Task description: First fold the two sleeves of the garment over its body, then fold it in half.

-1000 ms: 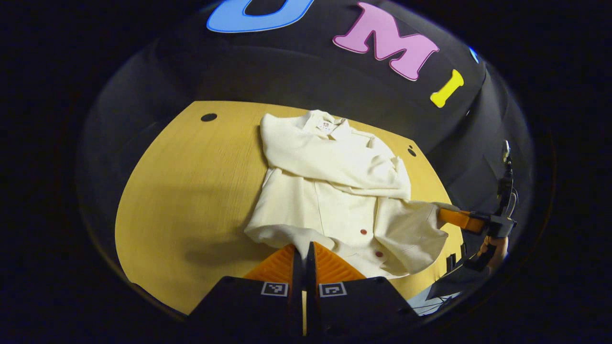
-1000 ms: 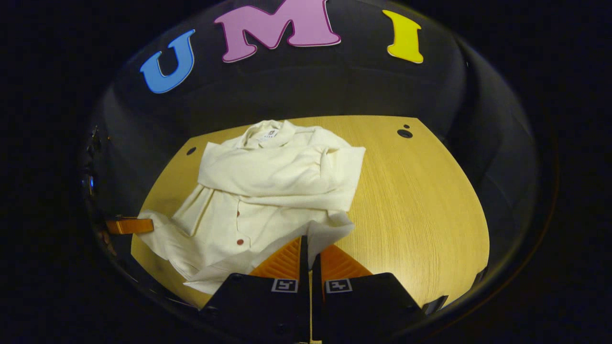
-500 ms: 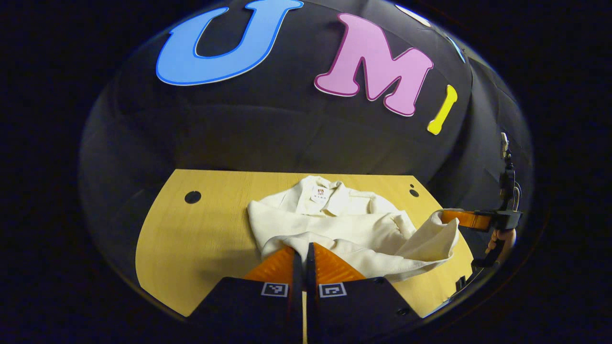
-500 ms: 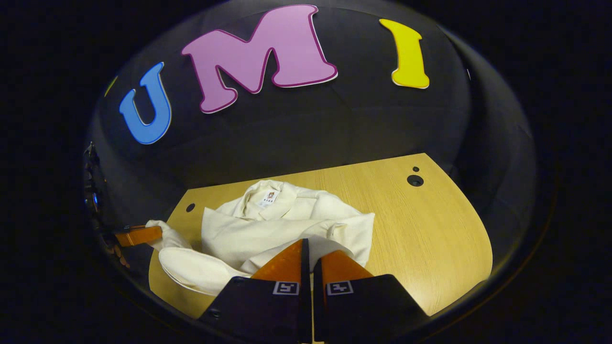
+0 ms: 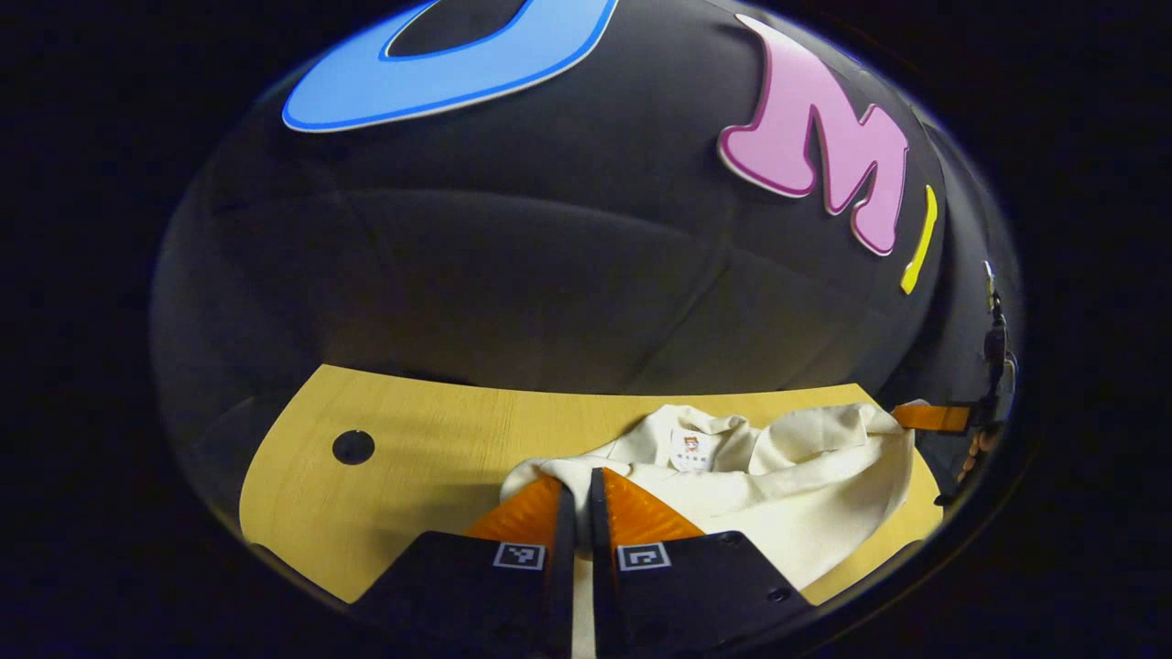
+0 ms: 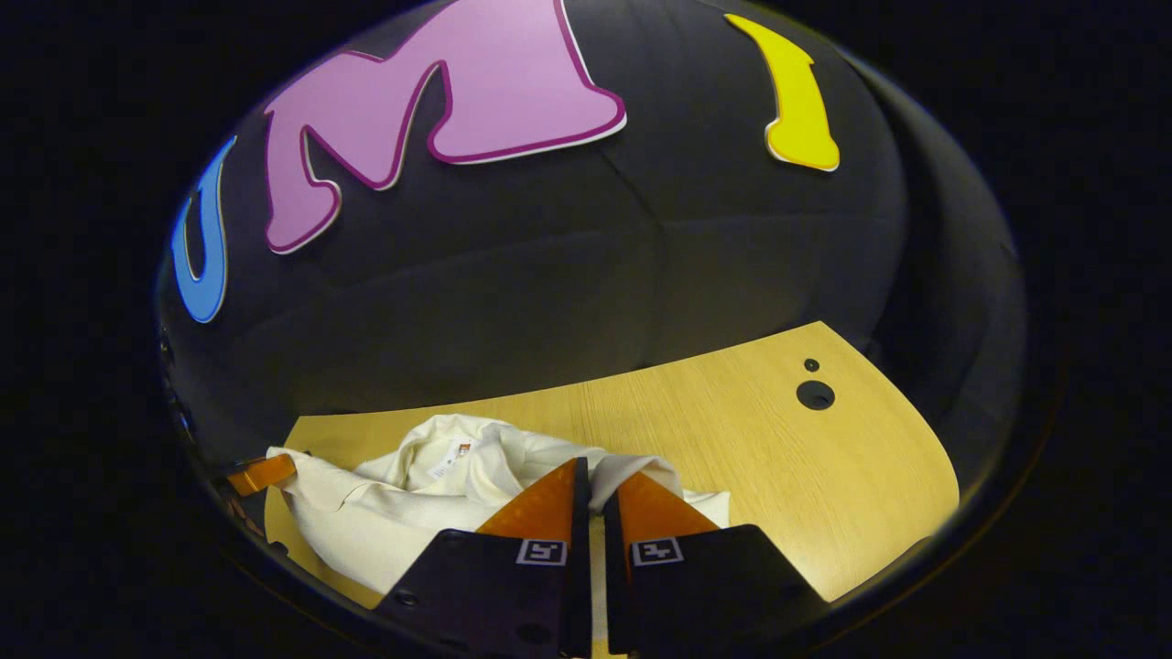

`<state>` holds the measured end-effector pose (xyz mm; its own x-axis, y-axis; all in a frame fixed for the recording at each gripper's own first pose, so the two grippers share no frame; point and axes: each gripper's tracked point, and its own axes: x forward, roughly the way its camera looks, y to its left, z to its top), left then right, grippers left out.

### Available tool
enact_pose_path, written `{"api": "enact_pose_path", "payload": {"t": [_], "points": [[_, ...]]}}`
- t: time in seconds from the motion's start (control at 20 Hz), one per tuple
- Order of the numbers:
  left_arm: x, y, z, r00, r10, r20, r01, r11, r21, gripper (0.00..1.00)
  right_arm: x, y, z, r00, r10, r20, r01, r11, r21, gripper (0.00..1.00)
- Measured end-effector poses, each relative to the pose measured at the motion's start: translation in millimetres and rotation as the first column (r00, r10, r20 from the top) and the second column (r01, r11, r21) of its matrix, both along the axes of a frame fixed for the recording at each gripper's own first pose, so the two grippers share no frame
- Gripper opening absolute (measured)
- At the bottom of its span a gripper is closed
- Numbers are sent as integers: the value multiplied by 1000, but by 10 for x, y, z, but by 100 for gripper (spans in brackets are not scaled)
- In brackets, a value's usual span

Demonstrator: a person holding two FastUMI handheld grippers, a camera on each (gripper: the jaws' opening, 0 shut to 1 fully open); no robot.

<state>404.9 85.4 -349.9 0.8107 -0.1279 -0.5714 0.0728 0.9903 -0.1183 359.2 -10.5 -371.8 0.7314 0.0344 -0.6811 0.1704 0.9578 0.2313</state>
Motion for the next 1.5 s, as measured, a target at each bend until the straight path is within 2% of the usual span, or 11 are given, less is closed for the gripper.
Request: {"api": "enact_pose_path", "payload": {"t": [0.05, 0.15, 0.25, 0.35, 0.4, 0.5, 0.65, 0.85, 1.1, 1.3, 1.5], "points": [[50, 50, -112, 1000, 16, 0, -16, 1000, 18, 11, 53, 7, -145, 1000, 17, -9, -17, 999, -29, 11], [121, 88, -275, 999, 44, -1, -43, 998, 44, 20, 124, 8, -386, 998, 56, -15, -57, 995, -87, 16], [149, 118, -358, 999, 47, 0, -47, 996, 71, 39, 88, 47, -570, 996, 78, -40, -82, 990, -112, 24], [211, 136, -354, 998, 48, 32, -52, 989, 139, 77, 1, 165, -602, 992, 112, -50, -117, 988, -101, 43], [180, 182, -187, 996, 61, 66, -72, 982, 173, 99, -30, 188, -518, 992, 120, -33, -123, 986, -110, 67], [7, 122, 169, 989, 47, 137, -72, 980, 186, 97, -71, 196, -267, 992, 117, 41, -109, 982, -152, 91], [-279, -34, 717, 967, 27, 253, -76, 979, 188, 96, -193, 125, 255, 977, 116, 177, -69, 966, -250, 99], [-849, -275, 1350, 943, 31, 331, -73, 991, 114, 96, -516, 47, 1007, 942, 114, 316, -10, 950, -312, 98], [-1595, -412, 2305, 902, 57, 427, -85, 995, 46, 96, -1117, -99, 1954, 914, 67, 400, 57, 955, -291, 97], [-2268, -456, 3035, 872, 43, 487, -90, 993, 73, 96, -1736, -65, 2657, 883, 55, 465, 76, 963, -257, 97], [-2822, -670, 3353, 859, 22, 511, -87, 991, 102, 96, -2431, 149, 3104, 849, 105, 518, 39, 965, -260, 96]]}}
